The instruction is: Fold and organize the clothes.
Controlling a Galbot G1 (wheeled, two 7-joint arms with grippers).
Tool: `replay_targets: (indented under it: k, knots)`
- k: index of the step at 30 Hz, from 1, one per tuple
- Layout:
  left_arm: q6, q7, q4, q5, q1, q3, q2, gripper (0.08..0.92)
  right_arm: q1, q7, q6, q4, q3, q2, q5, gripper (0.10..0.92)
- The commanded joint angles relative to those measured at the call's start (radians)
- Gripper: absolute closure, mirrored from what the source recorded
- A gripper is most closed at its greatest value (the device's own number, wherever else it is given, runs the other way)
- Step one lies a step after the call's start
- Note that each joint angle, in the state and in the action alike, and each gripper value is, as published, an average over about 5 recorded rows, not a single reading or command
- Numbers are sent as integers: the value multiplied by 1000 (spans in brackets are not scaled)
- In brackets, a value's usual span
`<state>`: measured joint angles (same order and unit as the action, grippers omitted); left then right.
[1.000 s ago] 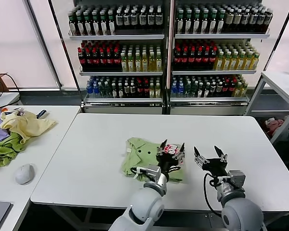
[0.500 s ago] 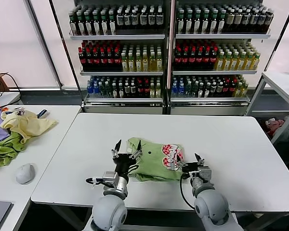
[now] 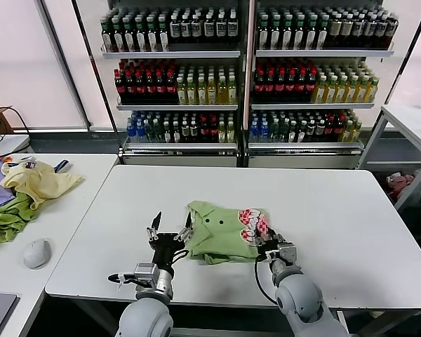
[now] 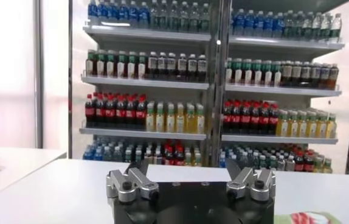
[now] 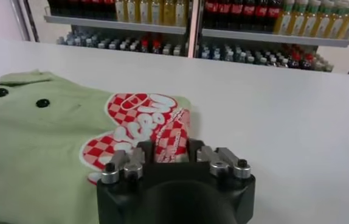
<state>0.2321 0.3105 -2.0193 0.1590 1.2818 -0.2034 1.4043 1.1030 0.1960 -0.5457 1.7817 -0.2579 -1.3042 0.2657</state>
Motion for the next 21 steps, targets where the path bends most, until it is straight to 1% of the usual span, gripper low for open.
replay_targets:
  k: [1, 7, 10, 13, 15, 16, 21]
  knots:
    - [-5, 4, -32, -5, 41, -16, -18, 177, -61, -31, 11, -58, -26, 62, -16, 629]
    - [-6, 0, -44, -11, 59, -10, -19, 177, -92, -79, 56, -90, -93, 120, -32, 785]
    - [-6, -2, -47, -18, 66, -4, -18, 177, -87, -110, 141, -98, -103, 127, -40, 856]
    - [-7, -4, -51, -26, 70, 2, -17, 177, -61, -122, 258, -89, -106, 117, -44, 886]
    - [-7, -4, -53, -31, 72, 5, -16, 177, -36, -116, 308, -70, -112, 107, -53, 875]
    - [-7, -5, -54, -33, 74, 6, -15, 177, -23, -112, 321, -57, -115, 102, -56, 855]
    - [-9, -8, -61, -44, 86, 14, -13, 177, 48, -98, 361, 25, -142, 90, -48, 713]
